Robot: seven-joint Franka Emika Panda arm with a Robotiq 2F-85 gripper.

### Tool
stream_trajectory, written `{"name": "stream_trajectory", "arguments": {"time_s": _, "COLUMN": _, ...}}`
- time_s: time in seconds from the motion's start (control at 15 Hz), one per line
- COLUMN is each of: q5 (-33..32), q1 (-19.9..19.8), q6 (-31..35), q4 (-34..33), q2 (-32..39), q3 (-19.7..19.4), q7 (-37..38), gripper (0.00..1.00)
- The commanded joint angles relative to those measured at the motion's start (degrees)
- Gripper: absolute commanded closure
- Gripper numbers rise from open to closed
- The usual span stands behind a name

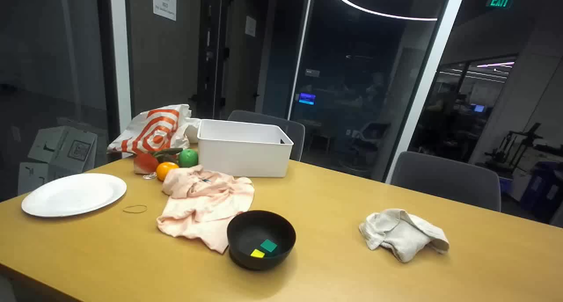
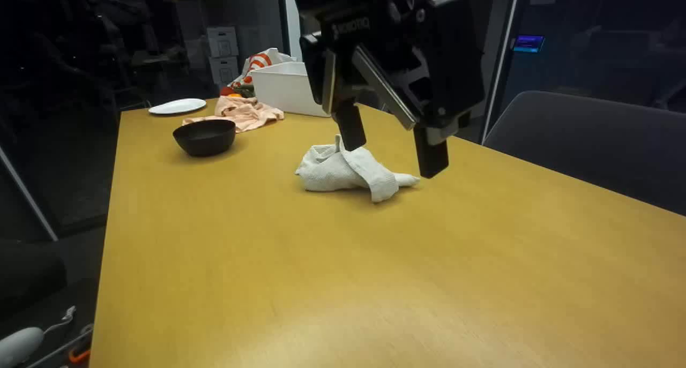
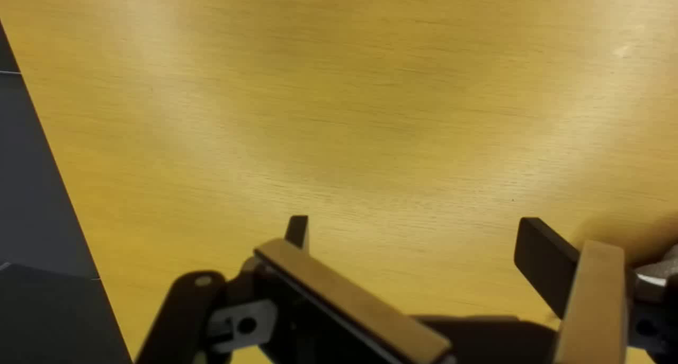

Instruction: Unfold the white towel on the table

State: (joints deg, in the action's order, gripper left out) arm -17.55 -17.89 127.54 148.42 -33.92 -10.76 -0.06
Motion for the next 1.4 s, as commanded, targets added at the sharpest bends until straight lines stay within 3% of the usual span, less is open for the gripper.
{"name": "stream_trajectory", "arguments": {"time_s": 0.0, "q5": 0.1, "q1": 0.0, "q6": -0.1, "q4": -0.3, "q2": 0.0, "q3": 0.1, "q7": -0.1, "gripper": 0.00}}
{"name": "stream_trajectory", "arguments": {"time_s": 0.4, "q5": 1.3, "q1": 1.0, "q6": -0.2, "q4": -0.2, "q2": -0.4, "q3": -0.2, "q7": -0.7, "gripper": 0.00}}
{"name": "stream_trajectory", "arguments": {"time_s": 0.67, "q5": 14.3, "q1": 11.0, "q6": 3.6, "q4": 3.9, "q2": -0.4, "q3": 0.8, "q7": -4.3, "gripper": 0.00}}
{"name": "stream_trajectory", "arguments": {"time_s": 0.8, "q5": 18.4, "q1": 15.9, "q6": 9.5, "q4": 4.9, "q2": 1.4, "q3": 2.7, "q7": -5.1, "gripper": 0.00}}
{"name": "stream_trajectory", "arguments": {"time_s": 1.07, "q5": 19.3, "q1": 22.3, "q6": 22.7, "q4": 3.8, "q2": 10.4, "q3": 6.5, "q7": -7.8, "gripper": 0.00}}
{"name": "stream_trajectory", "arguments": {"time_s": 1.33, "q5": 20.7, "q1": 27.0, "q6": 30.9, "q4": -0.1, "q2": 20.6, "q3": 7.2, "q7": -12.0, "gripper": 0.00}}
